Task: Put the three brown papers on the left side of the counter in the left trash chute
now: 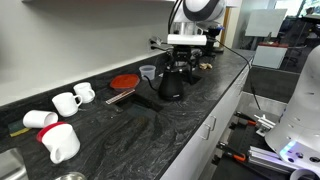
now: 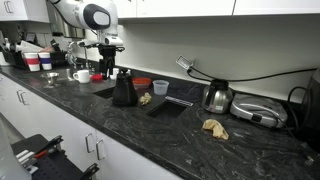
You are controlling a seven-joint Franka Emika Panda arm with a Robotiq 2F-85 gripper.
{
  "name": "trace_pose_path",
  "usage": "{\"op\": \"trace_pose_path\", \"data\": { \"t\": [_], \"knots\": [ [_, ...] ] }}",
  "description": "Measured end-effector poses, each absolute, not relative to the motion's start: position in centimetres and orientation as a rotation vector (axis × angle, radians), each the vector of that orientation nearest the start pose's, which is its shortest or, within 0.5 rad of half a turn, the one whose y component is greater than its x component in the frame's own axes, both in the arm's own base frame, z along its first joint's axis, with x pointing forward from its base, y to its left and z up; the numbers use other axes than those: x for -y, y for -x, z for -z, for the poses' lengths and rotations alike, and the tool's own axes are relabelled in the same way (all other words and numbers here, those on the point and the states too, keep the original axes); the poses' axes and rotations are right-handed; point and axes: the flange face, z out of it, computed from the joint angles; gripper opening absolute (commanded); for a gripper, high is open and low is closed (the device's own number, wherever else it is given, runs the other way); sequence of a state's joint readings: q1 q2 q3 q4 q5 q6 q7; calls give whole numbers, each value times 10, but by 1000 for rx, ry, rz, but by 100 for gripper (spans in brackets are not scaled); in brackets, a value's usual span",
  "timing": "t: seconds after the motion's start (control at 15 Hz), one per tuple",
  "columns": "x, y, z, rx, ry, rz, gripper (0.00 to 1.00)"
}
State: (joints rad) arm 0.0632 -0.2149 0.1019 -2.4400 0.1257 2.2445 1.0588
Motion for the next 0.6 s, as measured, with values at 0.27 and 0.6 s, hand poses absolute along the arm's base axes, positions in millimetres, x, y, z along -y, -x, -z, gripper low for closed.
{"op": "trace_pose_path", "data": {
  "t": [0.27,0.6],
  "knots": [
    [-2,-431,-400,-1758,2529,32,100],
    [48,-406,-421,-2112,2234,131,100]
  ]
}}
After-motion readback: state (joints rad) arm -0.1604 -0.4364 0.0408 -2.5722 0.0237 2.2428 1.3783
